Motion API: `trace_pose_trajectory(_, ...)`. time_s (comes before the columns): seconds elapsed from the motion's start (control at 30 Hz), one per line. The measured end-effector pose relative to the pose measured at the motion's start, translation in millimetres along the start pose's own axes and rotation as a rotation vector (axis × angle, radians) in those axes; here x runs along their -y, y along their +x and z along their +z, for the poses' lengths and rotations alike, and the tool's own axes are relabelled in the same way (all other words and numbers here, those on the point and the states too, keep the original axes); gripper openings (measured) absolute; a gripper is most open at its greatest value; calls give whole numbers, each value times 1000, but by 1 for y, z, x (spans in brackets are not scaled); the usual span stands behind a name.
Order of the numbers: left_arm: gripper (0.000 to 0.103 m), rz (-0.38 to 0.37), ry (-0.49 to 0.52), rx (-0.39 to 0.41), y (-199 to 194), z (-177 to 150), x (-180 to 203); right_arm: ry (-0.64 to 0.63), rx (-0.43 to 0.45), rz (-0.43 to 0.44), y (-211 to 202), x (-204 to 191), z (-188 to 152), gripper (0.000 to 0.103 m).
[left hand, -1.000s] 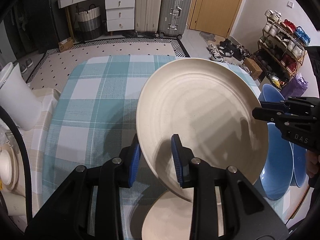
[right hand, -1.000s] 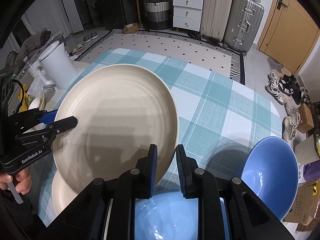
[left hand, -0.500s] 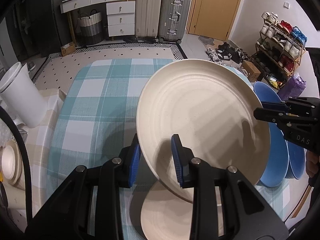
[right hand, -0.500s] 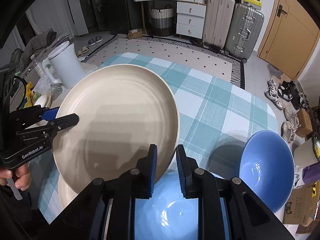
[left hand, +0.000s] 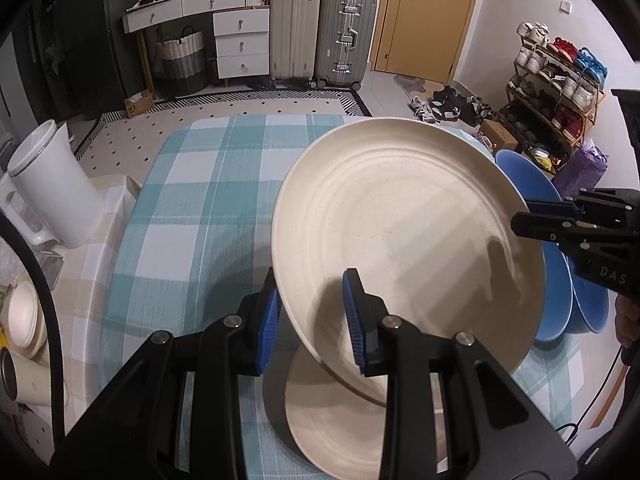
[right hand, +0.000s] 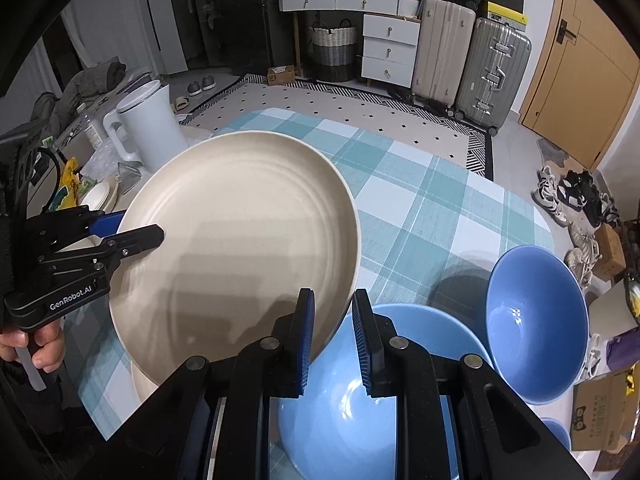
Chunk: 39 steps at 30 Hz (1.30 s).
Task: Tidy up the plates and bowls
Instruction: 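Carry the held cream plate with both tools toward the stacked cream plates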
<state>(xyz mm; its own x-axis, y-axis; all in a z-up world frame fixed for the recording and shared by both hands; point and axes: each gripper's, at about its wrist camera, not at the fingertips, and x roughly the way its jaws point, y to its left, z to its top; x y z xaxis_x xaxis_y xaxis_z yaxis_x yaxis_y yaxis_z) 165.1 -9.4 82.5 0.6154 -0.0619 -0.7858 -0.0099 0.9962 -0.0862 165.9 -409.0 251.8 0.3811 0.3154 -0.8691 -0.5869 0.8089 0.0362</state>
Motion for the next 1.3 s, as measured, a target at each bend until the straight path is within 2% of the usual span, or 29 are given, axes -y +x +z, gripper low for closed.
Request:
trace_pose_trajectory(1.0,26,2,-3,-41,-6,-65,-23,-8,15,71,-5,-39,-54,21)
trace_pose_trajectory(1.3,26,-6,-12,-70,4,-81,-28,-20,21,50,-2,-52,-72,21)
